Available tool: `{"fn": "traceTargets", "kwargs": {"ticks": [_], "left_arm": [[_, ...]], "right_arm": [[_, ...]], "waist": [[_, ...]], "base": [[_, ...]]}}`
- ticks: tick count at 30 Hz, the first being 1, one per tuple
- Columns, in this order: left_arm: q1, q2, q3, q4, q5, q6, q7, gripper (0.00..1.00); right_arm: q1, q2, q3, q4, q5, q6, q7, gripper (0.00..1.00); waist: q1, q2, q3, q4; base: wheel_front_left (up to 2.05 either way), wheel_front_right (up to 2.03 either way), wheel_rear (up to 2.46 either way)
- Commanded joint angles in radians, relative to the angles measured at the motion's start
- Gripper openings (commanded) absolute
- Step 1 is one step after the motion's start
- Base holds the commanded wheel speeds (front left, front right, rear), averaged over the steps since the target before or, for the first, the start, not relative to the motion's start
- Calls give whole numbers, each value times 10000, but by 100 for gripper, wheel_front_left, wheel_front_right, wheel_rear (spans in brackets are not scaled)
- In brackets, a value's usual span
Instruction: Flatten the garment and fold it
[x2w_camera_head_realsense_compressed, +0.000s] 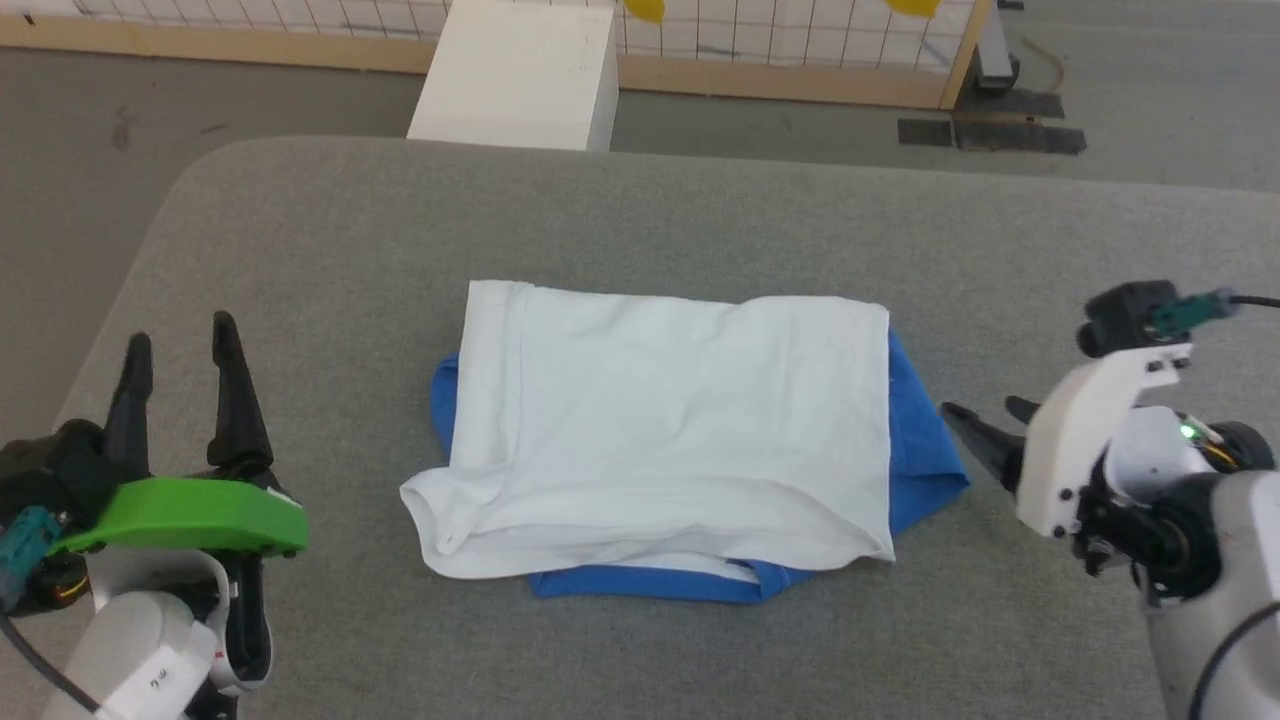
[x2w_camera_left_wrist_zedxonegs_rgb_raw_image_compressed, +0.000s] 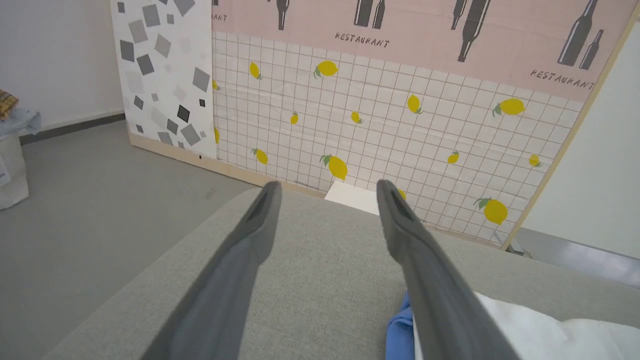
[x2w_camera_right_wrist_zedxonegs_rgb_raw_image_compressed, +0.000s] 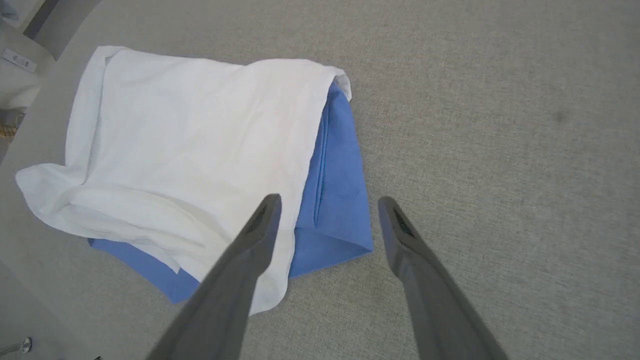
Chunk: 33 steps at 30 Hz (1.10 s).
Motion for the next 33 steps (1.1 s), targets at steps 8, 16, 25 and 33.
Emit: {"fn": "traceTargets", "kwargs": {"ticks": [8,16,25,33], "left_arm": [[-180,-1055,1064,-1575,2261,-673,-582,100],[75,-2264,1623,-1896,3565,-1497,-586,100],[62,-3095,2156,-1568,4095,-2480,-587,100],[48,-3381,2427,-1396,4381,-2970,-587,100]], "right_arm": [[-1179,301,850,1479,-1259,-15,321,100],[-1491,327,876,2463,-2081,-15,472,100],[-1431,837,1602,2898,-602,-15,388,100],[-1455,604,1876,3143,-312,-15,370,0]], "waist": [[0,0,1061,408],[0,0,1493,583],[0,0,1625,622],[0,0,1573,654]], "base": [[0,0,0],[0,0,0],[0,0,0],[0,0,0]]}}
